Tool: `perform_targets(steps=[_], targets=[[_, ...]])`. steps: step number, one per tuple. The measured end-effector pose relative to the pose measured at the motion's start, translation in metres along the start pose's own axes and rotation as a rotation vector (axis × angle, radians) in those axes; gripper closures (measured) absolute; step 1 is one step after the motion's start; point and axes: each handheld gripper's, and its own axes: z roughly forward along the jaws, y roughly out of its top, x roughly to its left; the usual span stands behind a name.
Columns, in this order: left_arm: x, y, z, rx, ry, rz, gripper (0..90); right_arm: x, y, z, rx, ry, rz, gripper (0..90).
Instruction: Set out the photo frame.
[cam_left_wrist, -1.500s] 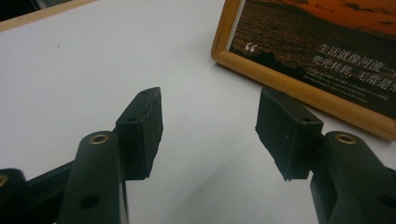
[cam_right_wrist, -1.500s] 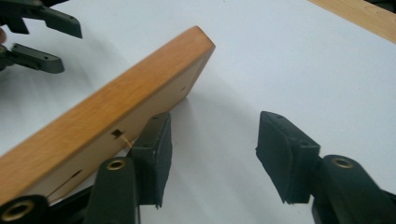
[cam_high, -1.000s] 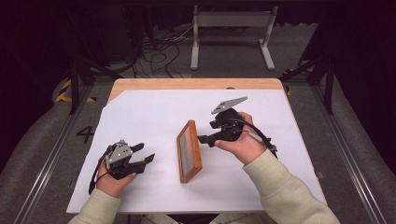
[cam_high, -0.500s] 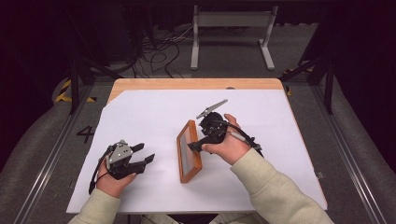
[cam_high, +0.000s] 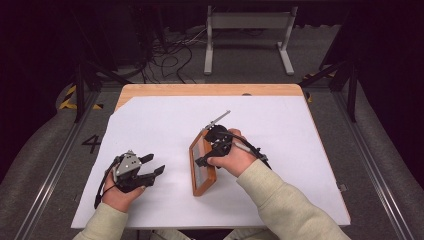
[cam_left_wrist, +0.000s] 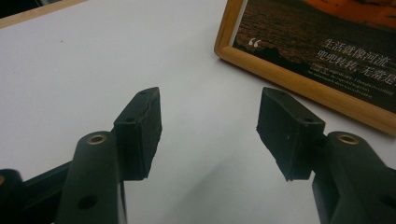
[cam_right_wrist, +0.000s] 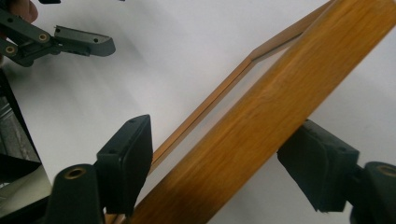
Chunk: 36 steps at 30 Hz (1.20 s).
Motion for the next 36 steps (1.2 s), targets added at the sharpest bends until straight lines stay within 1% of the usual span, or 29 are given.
perform_targets(steps=[2, 3, 8, 10, 12, 14, 16, 20, 21, 22, 23, 24, 26, 28, 30, 33, 36], targets=[[0.000, 0.000, 0.000, -0.002, -0.001, -0.002, 40.4, 0.001, 0.000, 0.002, 0.013, 0.009, 0.009, 33.7], [0.000, 0.000, 0.000, -0.001, -0.002, -0.001, 40.4, 0.001, 0.000, 0.003, 0.019, 0.015, 0.008, 34.5], [0.000, 0.000, 0.001, 0.000, -0.003, 0.000, 40.5, 0.002, 0.000, 0.007, 0.054, 0.017, 0.032, 41.3], [0.000, 0.000, 0.001, 0.000, -0.003, 0.000, 40.5, 0.003, -0.001, 0.009, 0.074, 0.034, 0.049, 43.7], [0.000, 0.000, 0.001, 0.000, -0.002, 0.000, 40.5, 0.002, -0.001, 0.010, 0.090, 0.046, 0.087, 45.6], [0.000, 0.000, 0.001, 0.000, -0.002, -0.001, 40.6, 0.003, -0.001, 0.010, 0.093, 0.046, 0.096, 45.8], [0.000, 0.000, 0.001, 0.001, 0.000, 0.000, 40.7, 0.004, -0.002, 0.011, 0.089, 0.027, 0.099, 48.0], [0.000, 0.000, 0.000, 0.000, 0.001, 0.000, 40.9, 0.006, -0.002, 0.011, 0.088, 0.006, 0.114, 50.2], [0.000, 0.000, 0.000, 0.000, 0.002, 0.001, 40.9, 0.007, -0.002, 0.011, 0.081, -0.009, 0.139, 52.3], [0.000, 0.000, 0.000, 0.000, 0.002, 0.001, 40.9, 0.007, -0.002, 0.011, 0.081, -0.009, 0.139, 52.3], [0.000, 0.000, 0.000, 0.000, 0.002, 0.001, 40.9, 0.007, -0.002, 0.011, 0.084, -0.013, 0.144, 54.5], [0.000, 0.000, 0.000, -0.001, 0.003, 0.002, 40.9, 0.007, -0.002, 0.011, 0.087, -0.011, 0.160, 57.2], [0.000, 0.000, 0.000, -0.003, 0.003, 0.002, 41.1, 0.006, -0.002, 0.011, 0.094, -0.005, 0.180, 58.5], [0.000, 0.000, 0.000, -0.004, 0.003, 0.003, 41.2, 0.006, -0.001, 0.011, 0.100, -0.010, 0.189, 59.6], [0.000, 0.000, 0.000, -0.004, 0.003, 0.003, 41.3, 0.007, -0.001, 0.011, 0.105, -0.016, 0.209, 61.7], [0.000, 0.000, 0.000, -0.005, 0.003, 0.002, 41.2, 0.005, 0.000, 0.010, 0.111, -0.010, 0.247, 65.5], [0.000, -0.001, 0.000, -0.006, 0.002, 0.003, 41.1, 0.003, 0.001, 0.009, 0.112, -0.005, 0.261, 67.4]])
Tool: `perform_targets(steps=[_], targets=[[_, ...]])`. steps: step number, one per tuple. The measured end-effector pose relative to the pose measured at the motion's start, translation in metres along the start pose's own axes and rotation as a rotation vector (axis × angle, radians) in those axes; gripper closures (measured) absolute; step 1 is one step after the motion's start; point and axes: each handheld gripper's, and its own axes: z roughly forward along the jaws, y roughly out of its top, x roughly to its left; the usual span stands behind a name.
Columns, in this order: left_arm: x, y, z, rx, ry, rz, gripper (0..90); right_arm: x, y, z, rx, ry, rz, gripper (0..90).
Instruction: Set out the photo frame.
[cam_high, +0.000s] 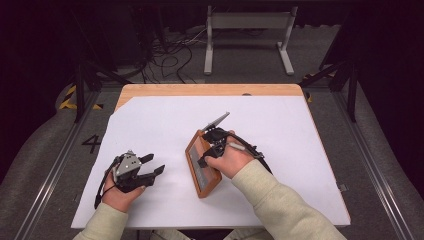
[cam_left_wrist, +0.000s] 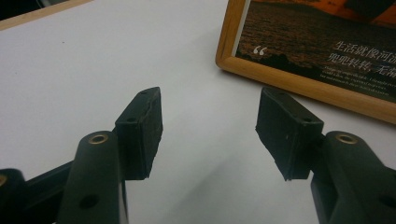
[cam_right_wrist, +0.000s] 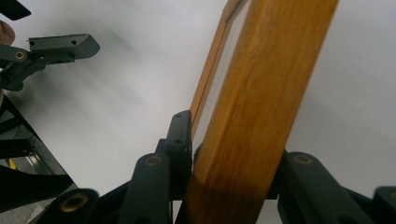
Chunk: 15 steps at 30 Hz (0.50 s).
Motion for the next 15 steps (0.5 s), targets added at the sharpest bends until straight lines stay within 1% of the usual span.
perform_targets(steps=[2, 6, 7, 8, 10, 11, 13, 15], targets=[[0.000, 0.000, 0.000, 0.000, 0.000, 0.000, 41.0, 0.000, 0.000, -0.001, -0.001, 0.003, 0.002, 69.2], [0.000, 0.000, 0.000, -0.001, 0.000, -0.004, 40.9, 0.002, 0.001, -0.003, -0.007, 0.037, 0.003, 73.8], [0.000, 0.000, 0.000, -0.001, 0.000, -0.004, 40.9, 0.002, 0.001, -0.003, -0.007, 0.037, 0.003, 73.8], [0.000, 0.000, 0.000, -0.001, 0.000, -0.005, 40.9, 0.006, 0.001, -0.005, -0.004, 0.031, -0.023, 74.4], [0.000, -0.001, 0.000, -0.004, 0.000, -0.006, 40.9, 0.009, 0.000, -0.006, -0.002, 0.012, -0.045, 74.4], [0.001, -0.001, 0.000, -0.002, 0.001, -0.004, 40.9, 0.009, 0.000, -0.008, 0.003, 0.011, -0.052, 74.4], [0.001, -0.001, -0.001, -0.003, 0.002, -0.003, 40.9, 0.009, 0.001, -0.012, 0.003, 0.025, -0.070, 74.4], [0.001, -0.001, -0.001, -0.005, 0.003, -0.004, 40.9, 0.009, 0.001, -0.017, 0.004, 0.035, -0.106, 74.5]])
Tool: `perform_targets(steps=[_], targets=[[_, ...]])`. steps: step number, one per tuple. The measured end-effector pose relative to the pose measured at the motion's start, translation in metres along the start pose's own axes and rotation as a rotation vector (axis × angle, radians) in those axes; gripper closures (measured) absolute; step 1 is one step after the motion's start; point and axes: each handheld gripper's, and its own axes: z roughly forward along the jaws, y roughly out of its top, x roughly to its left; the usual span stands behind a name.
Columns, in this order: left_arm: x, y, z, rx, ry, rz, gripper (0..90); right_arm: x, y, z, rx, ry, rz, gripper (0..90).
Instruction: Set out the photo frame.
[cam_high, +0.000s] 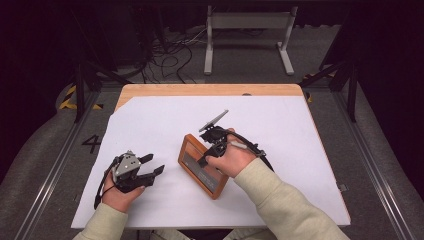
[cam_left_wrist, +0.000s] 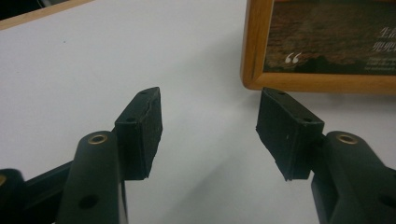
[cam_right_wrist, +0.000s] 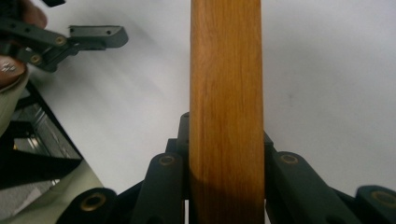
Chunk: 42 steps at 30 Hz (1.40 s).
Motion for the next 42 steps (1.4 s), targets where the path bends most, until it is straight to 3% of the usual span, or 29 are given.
perform_targets(steps=[5, 6, 7, 8, 15, 23, 28, 35, 42], targets=[[0.001, -0.001, -0.001, 0.004, 0.004, -0.002, 40.9, 0.003, 0.003, -0.017, 0.038, -0.030, -0.116, 74.4], [0.001, -0.001, -0.001, 0.004, 0.004, -0.002, 40.8, 0.003, 0.003, -0.017, 0.038, -0.030, -0.116, 74.4], [0.001, -0.001, -0.002, 0.005, 0.005, -0.004, 40.8, 0.004, 0.005, -0.025, 0.049, -0.042, -0.172, 74.4], [0.001, -0.001, -0.002, 0.005, 0.005, -0.004, 40.8, 0.004, 0.005, -0.025, 0.049, -0.042, -0.172, 74.4], [0.001, -0.002, -0.002, 0.003, 0.007, -0.007, 40.7, 0.000, 0.011, -0.050, 0.097, -0.040, -0.372, 74.4], [0.001, -0.002, -0.002, 0.002, 0.005, -0.008, 40.6, -0.007, 0.014, -0.060, 0.153, -0.028, -0.518, 74.4], [0.001, -0.002, -0.001, 0.002, 0.001, -0.012, 40.6, -0.015, 0.013, -0.057, 0.199, -0.006, -0.645, 74.5], [0.001, -0.002, 0.000, 0.004, -0.001, -0.005, 40.6, -0.020, 0.010, -0.050, 0.244, 0.014, -0.747, 74.5], [0.001, -0.001, 0.001, 0.007, -0.002, -0.003, 40.6, -0.027, 0.003, -0.035, 0.250, 0.068, -0.761, 74.5]])
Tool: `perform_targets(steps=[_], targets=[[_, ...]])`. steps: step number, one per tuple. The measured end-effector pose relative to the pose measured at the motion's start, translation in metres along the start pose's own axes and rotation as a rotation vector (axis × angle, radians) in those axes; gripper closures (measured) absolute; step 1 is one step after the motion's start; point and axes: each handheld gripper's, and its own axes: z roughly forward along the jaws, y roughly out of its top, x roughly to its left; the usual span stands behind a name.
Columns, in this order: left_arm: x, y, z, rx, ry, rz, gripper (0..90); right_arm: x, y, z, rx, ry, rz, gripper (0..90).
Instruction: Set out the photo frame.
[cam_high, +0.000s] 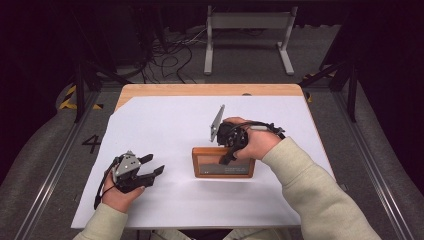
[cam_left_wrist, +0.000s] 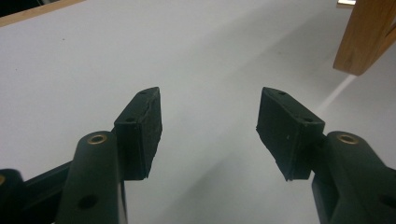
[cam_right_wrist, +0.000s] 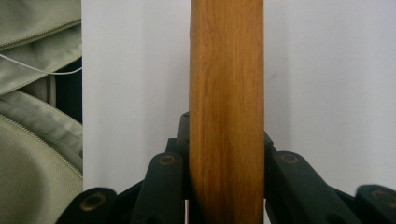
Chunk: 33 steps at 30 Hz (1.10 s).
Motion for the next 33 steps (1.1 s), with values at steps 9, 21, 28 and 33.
perform_targets(steps=[9, 21, 28, 33], targets=[[0.000, 0.000, 0.001, 0.002, -0.003, -0.001, 40.6, -0.006, -0.010, 0.017, 0.003, 0.033, -0.034, 74.5], [-0.001, 0.001, 0.002, 0.003, -0.005, 0.000, 40.6, -0.012, -0.017, 0.023, -0.008, 0.032, -0.038, 73.9], [-0.001, 0.001, 0.002, 0.002, -0.004, 0.002, 40.5, -0.018, -0.020, 0.020, -0.045, -0.041, 0.018, 56.1], [0.000, 0.000, 0.002, 0.003, -0.002, 0.004, 40.4, -0.021, -0.024, 0.023, -0.098, -0.083, 0.062, 37.1]])
